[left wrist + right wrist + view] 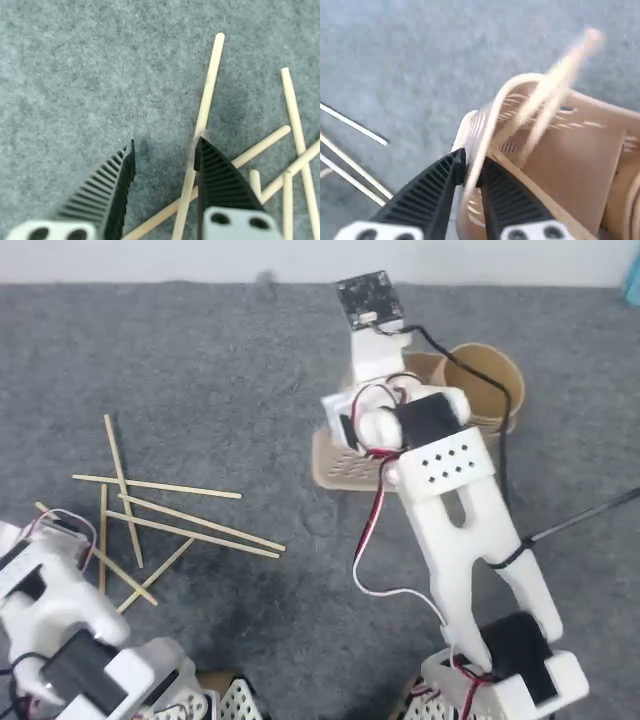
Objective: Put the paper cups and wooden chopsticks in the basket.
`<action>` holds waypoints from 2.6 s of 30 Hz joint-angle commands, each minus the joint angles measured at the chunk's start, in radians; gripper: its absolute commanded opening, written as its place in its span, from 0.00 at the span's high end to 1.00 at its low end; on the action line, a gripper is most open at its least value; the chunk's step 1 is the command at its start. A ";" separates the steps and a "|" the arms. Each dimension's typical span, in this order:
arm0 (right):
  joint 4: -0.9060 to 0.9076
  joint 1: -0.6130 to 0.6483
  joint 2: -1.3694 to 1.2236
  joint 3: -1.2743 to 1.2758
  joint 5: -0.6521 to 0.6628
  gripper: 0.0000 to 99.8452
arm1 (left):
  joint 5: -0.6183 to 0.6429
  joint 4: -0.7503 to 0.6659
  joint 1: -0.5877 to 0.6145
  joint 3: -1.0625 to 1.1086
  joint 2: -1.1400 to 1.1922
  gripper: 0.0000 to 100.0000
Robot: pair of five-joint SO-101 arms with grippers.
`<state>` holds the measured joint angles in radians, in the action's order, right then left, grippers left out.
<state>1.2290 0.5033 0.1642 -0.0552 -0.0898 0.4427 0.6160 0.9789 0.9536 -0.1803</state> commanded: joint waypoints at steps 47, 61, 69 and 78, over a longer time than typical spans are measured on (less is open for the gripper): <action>0.559 -0.242 0.641 0.077 0.264 0.99 | -0.061 0.373 -0.020 -0.446 0.012 0.81; 0.151 -0.381 0.684 0.910 0.345 0.99 | -0.087 0.657 -0.040 -0.769 0.331 0.82; -0.213 -0.372 0.684 1.243 0.265 0.99 | -0.087 0.735 -0.043 -1.182 0.701 0.82; -0.277 -0.374 0.685 1.309 0.269 0.99 | -0.084 0.790 -0.064 -1.514 0.994 0.82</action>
<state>0.9712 0.1350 0.8209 1.2582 0.1895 0.3598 1.3740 0.9283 -0.4289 0.7495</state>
